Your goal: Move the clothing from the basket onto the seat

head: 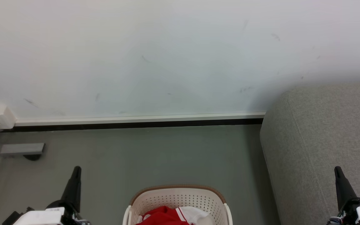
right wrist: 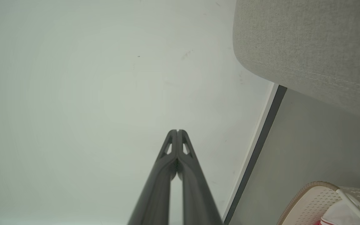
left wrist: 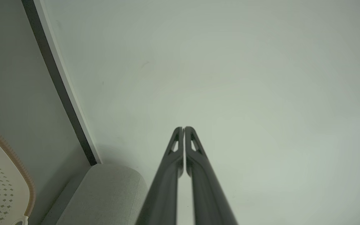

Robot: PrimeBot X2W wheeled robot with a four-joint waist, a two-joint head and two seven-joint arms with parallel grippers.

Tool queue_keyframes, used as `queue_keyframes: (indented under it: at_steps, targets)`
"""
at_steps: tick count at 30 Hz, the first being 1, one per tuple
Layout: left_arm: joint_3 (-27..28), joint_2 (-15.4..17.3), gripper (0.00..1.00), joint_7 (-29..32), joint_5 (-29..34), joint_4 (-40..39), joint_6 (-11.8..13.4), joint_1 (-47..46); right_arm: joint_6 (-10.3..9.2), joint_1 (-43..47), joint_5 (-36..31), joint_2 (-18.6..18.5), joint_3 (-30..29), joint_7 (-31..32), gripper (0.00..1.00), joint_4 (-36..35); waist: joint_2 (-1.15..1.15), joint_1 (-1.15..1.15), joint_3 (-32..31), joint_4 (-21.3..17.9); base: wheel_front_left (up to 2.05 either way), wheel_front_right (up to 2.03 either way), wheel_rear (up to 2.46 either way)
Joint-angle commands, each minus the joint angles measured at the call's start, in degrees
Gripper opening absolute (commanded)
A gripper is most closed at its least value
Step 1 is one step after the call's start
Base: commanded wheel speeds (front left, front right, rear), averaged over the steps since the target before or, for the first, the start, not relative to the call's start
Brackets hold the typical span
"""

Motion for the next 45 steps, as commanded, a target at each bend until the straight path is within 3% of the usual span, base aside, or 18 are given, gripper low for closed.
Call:
queue_keyframes:
  at_steps: [1,45]
  targets:
    - [0.07,0.14,0.0,0.16,-0.82,-0.23,-0.25,-0.41,-0.13,-0.73,0.12,-0.42,-0.21,0.12,0.0,-0.31,0.0,0.0,0.0,0.0,0.0,0.0,0.0]
    - [0.07,0.14,0.0,0.16,-0.82,-0.23,-0.25,-0.41,-0.13,-0.73,0.12,-0.42,-0.21,0.12,0.0,-0.31,0.0,0.0,0.0,0.0,0.0,0.0,0.0]
